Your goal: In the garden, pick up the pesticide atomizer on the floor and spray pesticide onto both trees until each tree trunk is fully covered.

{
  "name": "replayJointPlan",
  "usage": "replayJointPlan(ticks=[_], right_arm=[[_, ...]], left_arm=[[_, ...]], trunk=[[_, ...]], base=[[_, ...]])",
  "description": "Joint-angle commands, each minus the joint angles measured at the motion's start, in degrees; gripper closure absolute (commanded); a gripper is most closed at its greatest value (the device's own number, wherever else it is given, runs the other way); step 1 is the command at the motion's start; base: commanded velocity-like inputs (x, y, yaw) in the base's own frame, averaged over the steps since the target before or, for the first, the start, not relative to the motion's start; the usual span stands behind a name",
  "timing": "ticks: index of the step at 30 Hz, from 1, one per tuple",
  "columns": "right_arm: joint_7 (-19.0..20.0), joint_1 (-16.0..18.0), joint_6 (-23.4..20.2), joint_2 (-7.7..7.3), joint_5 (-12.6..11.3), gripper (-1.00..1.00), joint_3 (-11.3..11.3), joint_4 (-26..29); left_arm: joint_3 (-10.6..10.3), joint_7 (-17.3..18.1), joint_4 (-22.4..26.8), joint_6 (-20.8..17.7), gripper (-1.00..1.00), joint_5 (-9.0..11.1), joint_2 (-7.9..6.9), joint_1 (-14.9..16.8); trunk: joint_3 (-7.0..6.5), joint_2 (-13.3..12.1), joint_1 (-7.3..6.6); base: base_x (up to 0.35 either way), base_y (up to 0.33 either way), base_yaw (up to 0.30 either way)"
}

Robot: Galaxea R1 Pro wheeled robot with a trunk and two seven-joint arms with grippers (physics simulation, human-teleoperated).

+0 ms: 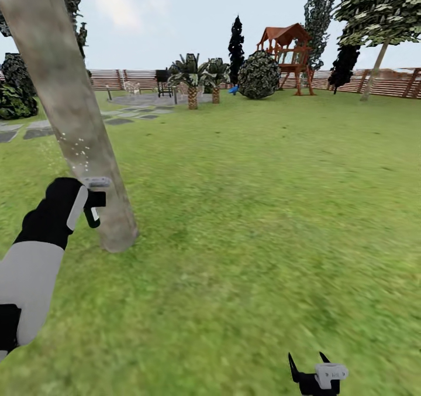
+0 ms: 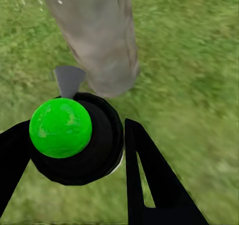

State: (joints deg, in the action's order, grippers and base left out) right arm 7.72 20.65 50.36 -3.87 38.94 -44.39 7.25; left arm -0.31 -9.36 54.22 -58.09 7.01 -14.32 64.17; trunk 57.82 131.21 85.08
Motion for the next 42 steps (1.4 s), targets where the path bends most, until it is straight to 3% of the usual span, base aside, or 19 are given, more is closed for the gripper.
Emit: replayJointPlan(ticks=[1, 11, 16, 23, 28, 33, 38, 41, 42], right_arm=[[0.01, 0.00, 0.00, 0.00, 0.00, -1.00, 0.00, 0.02], [0.00, 0.00, 0.01, 0.00, 0.00, -1.00, 0.00, 0.04], [0.00, 0.00, 0.01, 0.00, 0.00, -1.00, 0.00, 0.04], [-0.07, 0.00, 0.01, 0.00, -0.04, -1.00, 0.00, 0.04], [-0.07, 0.00, 0.01, 0.00, -0.02, -1.00, 0.00, 0.04], [-0.05, 0.00, 0.01, 0.00, 0.00, -1.00, 0.00, 0.04], [-0.07, 0.00, 0.01, 0.00, 0.00, -1.00, 0.00, 0.04], [-0.05, 0.00, 0.01, 0.00, -0.01, -1.00, 0.00, 0.04], [-0.06, 0.00, 0.01, 0.00, -0.02, -1.00, 0.00, 0.04]], left_arm=[[0.02, -1.07, 0.00, 0.00, 1.00, 0.29, 0.02, -0.05], [0.12, -2.29, -0.58, 0.13, 1.00, 0.64, 0.25, -0.14], [0.15, -2.41, -4.77, 0.81, 1.00, 0.83, 0.58, -0.60], [0.31, -2.47, -5.15, 0.87, 1.00, 0.79, 0.50, -0.82], [3.36, -2.51, -5.26, 0.99, 1.00, 0.69, 0.32, -2.09], [4.15, -2.59, -5.32, 1.08, 1.00, 0.28, -0.16, -2.21], [4.34, -2.54, -5.27, 1.05, 1.00, 0.48, -1.61, -2.21], [3.95, -2.46, -4.95, 1.04, 1.00, 0.92, -0.43, -2.18], [3.87, -2.46, -4.77, 1.02, 1.00, 0.70, 1.34, -2.13]], trunk=[[0.00, 0.00, 0.00], [0.00, 0.00, 0.00], [0.00, 0.00, 0.00], [0.00, 0.00, 0.00], [0.00, 0.00, 0.00], [0.00, 0.00, 0.00], [0.00, 0.00, 0.00], [0.00, 0.00, 0.00], [0.00, 0.00, 0.00]], base=[[-0.007, -0.269, 0.130], [0.073, -0.259, 0.248], [0.229, -0.195, 0.042], [0.247, -0.178, 0.001], [0.232, -0.139, 0.008], [0.030, -0.012, 0.227], [0.001, -0.001, 0.220], [0.000, 0.000, 0.036], [0.000, 0.000, 0.007]])
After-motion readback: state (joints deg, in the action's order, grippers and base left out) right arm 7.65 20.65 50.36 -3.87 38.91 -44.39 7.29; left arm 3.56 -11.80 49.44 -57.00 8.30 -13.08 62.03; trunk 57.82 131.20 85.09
